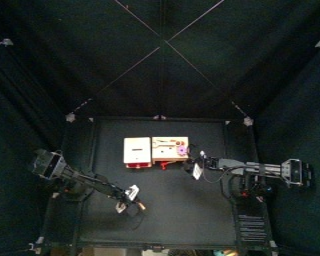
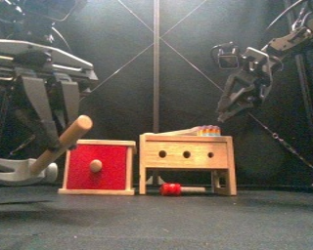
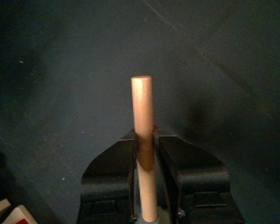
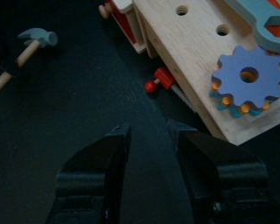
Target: Place hammer on top of bench
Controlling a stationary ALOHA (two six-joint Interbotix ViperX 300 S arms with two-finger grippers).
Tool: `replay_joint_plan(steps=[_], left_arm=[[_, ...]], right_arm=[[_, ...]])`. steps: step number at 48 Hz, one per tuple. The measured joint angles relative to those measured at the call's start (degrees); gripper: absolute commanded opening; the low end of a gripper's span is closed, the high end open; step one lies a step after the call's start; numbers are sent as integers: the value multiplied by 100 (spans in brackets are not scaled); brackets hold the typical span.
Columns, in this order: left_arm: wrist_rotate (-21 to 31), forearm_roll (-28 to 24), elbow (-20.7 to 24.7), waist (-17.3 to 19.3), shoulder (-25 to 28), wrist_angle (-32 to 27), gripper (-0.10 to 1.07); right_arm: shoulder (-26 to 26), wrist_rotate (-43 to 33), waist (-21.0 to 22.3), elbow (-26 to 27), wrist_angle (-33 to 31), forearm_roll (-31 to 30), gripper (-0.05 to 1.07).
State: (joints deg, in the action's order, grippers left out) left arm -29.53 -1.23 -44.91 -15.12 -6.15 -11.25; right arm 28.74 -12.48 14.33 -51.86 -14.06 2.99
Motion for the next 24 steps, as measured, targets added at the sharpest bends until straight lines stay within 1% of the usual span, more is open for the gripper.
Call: replay_joint_plan(steps=[2, 7, 12, 13, 14, 21, 24], left_arm=[[9, 9, 9, 79, -35, 18, 47], [9, 88, 132, 431, -158, 44, 47], [0, 220, 334, 923, -290, 44, 47], [0, 229, 360, 967, -299, 44, 47], [0, 237, 439, 1125, -325, 26, 47], [-9, 299, 888, 1811, -352, -211, 47], [-9, 343, 1116, 2030, -343, -369, 47]], right_arm=[[35, 0, 0, -9, 0, 0, 78], [114, 0, 0, -9, 0, 9, 78], [176, -9, 0, -53, 0, 70, 78], [185, -9, 0, -70, 0, 88, 77], [193, -9, 0, -79, 0, 105, 77], [272, -9, 0, -176, 0, 167, 77], [290, -9, 0, -202, 0, 167, 77]])
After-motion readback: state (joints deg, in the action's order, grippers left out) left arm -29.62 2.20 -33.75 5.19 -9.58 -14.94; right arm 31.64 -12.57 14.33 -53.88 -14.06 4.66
